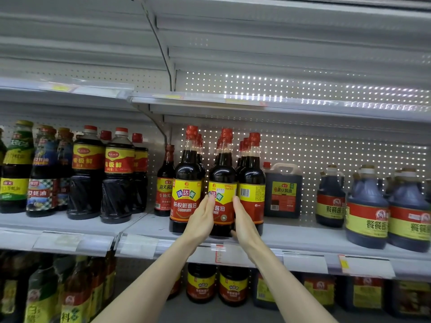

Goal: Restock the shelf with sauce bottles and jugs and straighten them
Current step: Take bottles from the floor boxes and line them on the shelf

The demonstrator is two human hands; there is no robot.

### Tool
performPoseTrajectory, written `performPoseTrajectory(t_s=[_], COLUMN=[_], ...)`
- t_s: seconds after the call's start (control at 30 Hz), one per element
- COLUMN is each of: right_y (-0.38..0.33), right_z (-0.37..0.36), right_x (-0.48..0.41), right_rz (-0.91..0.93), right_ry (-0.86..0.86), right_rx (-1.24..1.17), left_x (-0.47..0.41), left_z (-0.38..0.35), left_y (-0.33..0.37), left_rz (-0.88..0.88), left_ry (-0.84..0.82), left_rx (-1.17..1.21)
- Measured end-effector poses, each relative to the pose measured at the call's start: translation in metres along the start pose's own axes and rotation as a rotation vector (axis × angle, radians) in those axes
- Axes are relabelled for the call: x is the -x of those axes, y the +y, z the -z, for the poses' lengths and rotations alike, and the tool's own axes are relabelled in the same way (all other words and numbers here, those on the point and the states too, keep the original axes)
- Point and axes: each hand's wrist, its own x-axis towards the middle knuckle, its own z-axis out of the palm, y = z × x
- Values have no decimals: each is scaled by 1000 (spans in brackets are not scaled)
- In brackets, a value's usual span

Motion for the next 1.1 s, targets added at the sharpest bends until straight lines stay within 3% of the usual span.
performPoseTrajectory(t_s=[1.1], right_y=[6], right_z=[4], right_x=[-11], right_rz=[-33], right_ry=[-86], right_rx=[26], left_x=[21], left_z=[-1], left_y=[0], left_rz=[-82], left_ry=[64], left_rx=[-98])
